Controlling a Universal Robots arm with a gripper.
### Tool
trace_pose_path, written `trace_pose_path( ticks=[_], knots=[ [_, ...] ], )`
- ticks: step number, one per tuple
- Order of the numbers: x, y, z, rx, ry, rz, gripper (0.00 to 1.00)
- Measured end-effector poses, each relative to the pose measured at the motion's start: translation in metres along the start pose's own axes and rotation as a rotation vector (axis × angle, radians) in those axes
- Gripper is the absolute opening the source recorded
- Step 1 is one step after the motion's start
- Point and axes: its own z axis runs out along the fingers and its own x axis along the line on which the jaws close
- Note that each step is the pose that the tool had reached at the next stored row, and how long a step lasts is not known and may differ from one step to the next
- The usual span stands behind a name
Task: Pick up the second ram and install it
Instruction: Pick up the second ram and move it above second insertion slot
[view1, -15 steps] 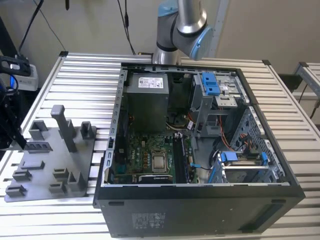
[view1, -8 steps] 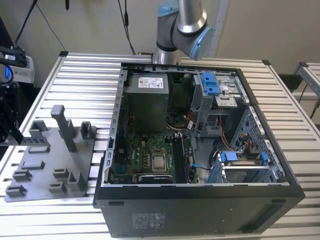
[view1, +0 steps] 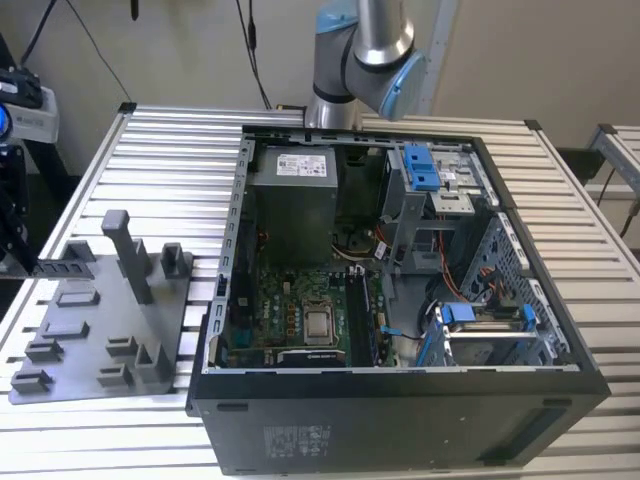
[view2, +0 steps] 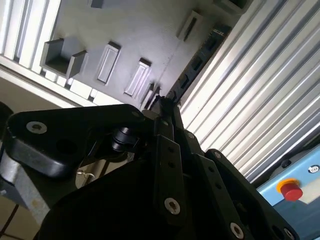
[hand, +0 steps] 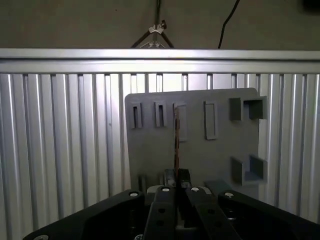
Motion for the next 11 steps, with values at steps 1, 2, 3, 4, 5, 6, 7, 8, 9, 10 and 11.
trace_pose_path(
  ticks=[1,2,3,4,5,6,7,8,9,10,11],
  knots=[
    [-0.0003,0.0000,-0.0034,0.0001,-0.0001,0.000,0.14],
    [-0.0006,0.0001,-0.0069,0.0002,-0.0001,0.000,0.14],
    [-0.0009,0.0002,-0.0104,0.0001,0.0000,0.000,0.14],
    [-0.0012,0.0003,-0.0133,0.0001,0.0001,0.000,0.14],
    [-0.0015,0.0003,-0.0161,0.0002,0.0002,0.000,0.14],
    [-0.0018,0.0004,-0.0188,0.0001,0.0005,0.000,0.14],
    [-0.0021,0.0004,-0.0218,0.0001,0.0007,0.000,0.14],
    [-0.0023,0.0004,-0.0252,0.0000,0.0010,0.000,0.14],
    [-0.0026,0.0005,-0.0287,0.0001,0.0010,0.000,0.14],
    [-0.0029,0.0006,-0.0326,0.0001,0.0011,0.000,0.14],
    [-0.0032,0.0007,-0.0367,0.0001,0.0013,0.000,0.14]
  ],
)
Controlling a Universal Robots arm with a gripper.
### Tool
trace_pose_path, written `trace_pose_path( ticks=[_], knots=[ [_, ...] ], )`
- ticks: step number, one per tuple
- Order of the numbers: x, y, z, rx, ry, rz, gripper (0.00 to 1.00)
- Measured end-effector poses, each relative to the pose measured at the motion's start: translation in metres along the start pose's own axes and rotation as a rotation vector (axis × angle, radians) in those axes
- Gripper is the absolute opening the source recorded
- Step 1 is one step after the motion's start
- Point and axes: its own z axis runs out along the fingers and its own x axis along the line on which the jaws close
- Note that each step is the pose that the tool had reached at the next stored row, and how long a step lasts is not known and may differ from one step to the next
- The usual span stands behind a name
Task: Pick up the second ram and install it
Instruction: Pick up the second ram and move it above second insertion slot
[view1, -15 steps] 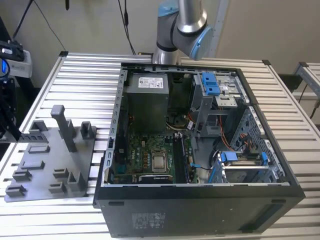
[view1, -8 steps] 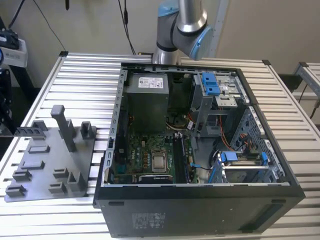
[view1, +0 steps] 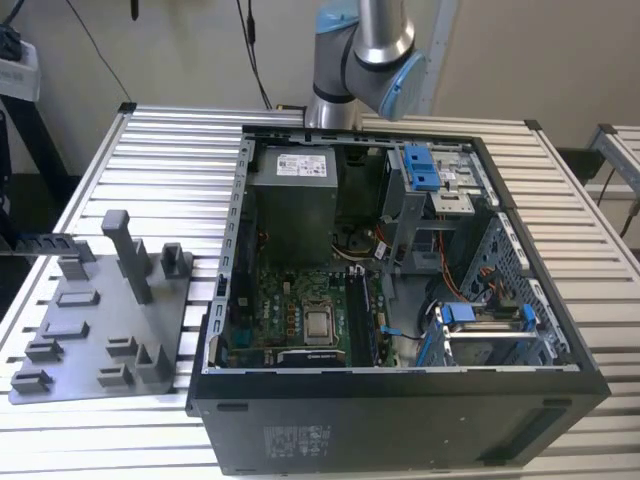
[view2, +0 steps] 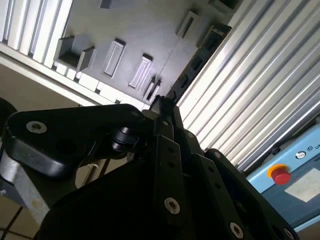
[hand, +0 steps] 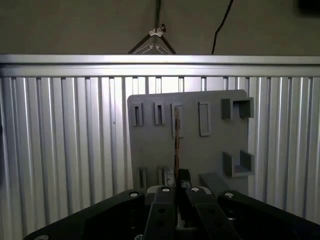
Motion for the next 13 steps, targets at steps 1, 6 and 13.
trace_pose_path(
  ticks=[1,6,13],
  knots=[
    [-0.0003,0.0001,-0.0039,0.0000,0.0003,0.000,0.14],
    [-0.0020,0.0004,-0.0210,0.0002,0.0034,0.000,0.14],
    [-0.0041,0.0007,-0.0407,0.0013,0.0103,0.000,0.14]
  ],
)
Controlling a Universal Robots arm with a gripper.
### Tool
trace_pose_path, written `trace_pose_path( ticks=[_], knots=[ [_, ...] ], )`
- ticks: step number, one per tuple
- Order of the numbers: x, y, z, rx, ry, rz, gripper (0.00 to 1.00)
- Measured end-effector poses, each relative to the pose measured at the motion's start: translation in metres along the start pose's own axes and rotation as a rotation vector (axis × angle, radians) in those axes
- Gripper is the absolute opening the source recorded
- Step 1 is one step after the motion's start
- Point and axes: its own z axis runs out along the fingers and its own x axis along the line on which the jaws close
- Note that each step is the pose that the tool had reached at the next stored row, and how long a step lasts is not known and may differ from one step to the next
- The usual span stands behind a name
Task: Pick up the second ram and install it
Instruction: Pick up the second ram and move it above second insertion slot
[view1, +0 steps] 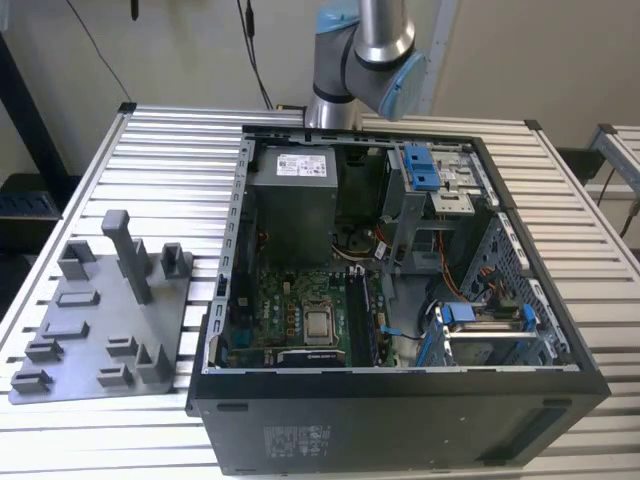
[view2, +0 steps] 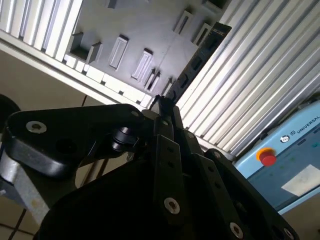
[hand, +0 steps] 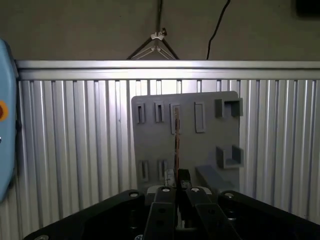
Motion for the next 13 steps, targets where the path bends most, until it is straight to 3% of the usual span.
trace_pose_path(
  ticks=[8,13],
  knots=[
    [-0.0002,-0.0003,-0.0006,-0.0004,0.0011,0.000,0.14],
    [-0.0003,-0.0092,-0.0006,-0.0005,0.0011,0.000,0.14]
  ],
)
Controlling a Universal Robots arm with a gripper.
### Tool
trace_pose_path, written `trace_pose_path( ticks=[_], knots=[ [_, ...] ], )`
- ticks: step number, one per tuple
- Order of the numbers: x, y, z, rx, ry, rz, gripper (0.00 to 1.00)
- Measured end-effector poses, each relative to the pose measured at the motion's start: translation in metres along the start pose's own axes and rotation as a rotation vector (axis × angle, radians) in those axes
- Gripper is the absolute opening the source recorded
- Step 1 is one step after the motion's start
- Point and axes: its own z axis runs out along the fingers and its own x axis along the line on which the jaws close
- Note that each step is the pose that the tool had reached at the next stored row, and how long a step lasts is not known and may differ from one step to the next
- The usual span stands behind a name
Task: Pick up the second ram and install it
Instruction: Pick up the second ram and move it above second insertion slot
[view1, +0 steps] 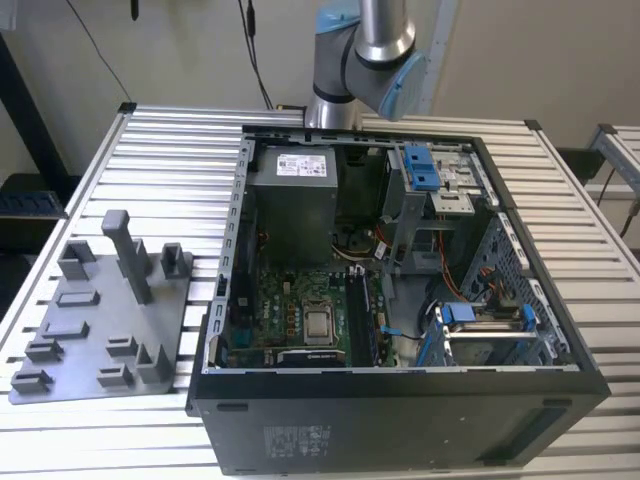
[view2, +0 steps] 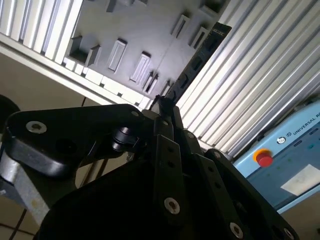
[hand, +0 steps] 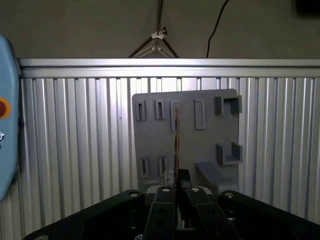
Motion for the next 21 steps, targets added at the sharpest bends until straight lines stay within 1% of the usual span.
trace_pose_path(
  ticks=[3,6,12,16,21],
  knots=[
    [-0.0002,-0.0083,-0.0001,-0.0011,-0.0001,0.000,0.14],
    [-0.0005,-0.0187,-0.0003,-0.0046,0.0001,0.000,0.14],
    [-0.0011,-0.0407,-0.0007,-0.0115,0.0003,0.001,0.14],
    [-0.0016,-0.0576,-0.0008,-0.0163,0.0004,0.001,0.14],
    [-0.0020,-0.0751,-0.0011,-0.0194,0.0004,0.001,0.14]
  ],
)
